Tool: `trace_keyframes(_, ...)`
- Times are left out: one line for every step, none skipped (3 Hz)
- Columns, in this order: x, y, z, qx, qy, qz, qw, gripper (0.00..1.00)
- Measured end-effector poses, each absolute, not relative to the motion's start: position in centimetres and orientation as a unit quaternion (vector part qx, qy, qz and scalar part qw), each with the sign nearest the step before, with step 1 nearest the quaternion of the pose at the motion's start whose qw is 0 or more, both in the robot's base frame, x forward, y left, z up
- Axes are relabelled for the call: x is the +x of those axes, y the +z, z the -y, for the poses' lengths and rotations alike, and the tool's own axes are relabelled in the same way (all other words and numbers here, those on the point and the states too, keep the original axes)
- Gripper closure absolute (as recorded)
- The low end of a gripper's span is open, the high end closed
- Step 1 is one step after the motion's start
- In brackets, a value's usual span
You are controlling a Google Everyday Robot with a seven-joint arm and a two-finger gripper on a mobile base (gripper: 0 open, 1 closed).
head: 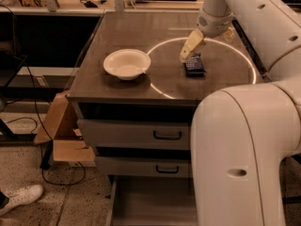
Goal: Place rxbar blueberry into bottom drawer
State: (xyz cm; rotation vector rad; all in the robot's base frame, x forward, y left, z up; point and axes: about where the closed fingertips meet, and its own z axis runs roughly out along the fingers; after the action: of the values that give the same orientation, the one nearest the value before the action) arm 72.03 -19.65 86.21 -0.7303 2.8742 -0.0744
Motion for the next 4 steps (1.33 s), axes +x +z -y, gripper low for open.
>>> trace_keyframes(71.3,86.7,20.1,-0.248,-0.003,-0.964,0.095,0.0)
trace_keyframes(69.3,88.2,20.6,-0.269,0.032,-0.957,0.104,0.0)
trace_keyframes(68.2,88.7,20.7,-0.287,0.052,-0.951,0.107,0.0)
trace_keyframes(69.0,88.5,20.4,-0.286,0.051,-0.95,0.118,0.0)
